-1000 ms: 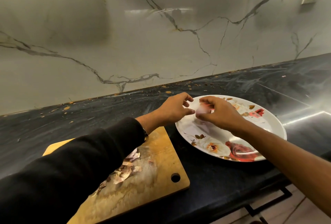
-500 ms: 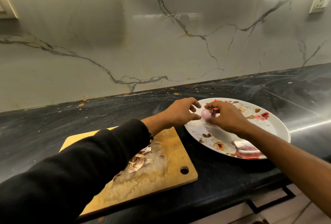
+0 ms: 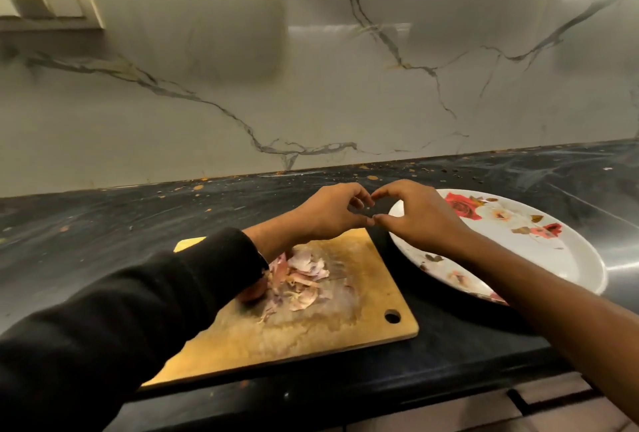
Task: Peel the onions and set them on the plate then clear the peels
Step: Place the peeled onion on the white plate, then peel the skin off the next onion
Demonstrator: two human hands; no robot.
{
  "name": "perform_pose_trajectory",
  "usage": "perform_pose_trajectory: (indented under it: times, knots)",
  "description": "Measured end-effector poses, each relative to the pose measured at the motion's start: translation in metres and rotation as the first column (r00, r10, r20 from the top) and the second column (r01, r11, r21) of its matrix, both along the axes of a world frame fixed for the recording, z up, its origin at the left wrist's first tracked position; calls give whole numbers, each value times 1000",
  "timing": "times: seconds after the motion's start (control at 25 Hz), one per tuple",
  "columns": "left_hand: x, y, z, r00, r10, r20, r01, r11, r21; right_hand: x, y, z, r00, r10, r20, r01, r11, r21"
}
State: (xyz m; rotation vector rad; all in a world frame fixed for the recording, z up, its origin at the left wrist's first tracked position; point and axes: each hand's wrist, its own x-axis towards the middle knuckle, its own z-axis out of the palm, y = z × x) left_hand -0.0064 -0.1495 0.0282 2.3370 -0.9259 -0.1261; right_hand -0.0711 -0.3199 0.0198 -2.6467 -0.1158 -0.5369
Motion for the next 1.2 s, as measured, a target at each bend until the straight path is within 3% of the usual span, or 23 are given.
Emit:
perform_pose_trajectory:
  times: [0.2,0.44,0.84,1.04,1.2]
  knots:
    - [-7,64,2,997,72,17,-72,997,7,5,53,1,990,133,-44,-130,990,57]
    - [-15,118,-3,977,207,53,-201,974,-108,11,104,-6,966,256,-34,-249,959,139]
    - [-13,140,-13,982,191,-1,-189,973,-133,7,125,-18,951,305,-54,-287,933,218]
    - [-11,155,-10,984,179,22,-169,960,-223,-8,136,-20,938,342,50,-344,913,218]
    - [-15,165,-17,978,207,28,-188,929,-318,-15,149,-33,885,465,-30,-463,884,71]
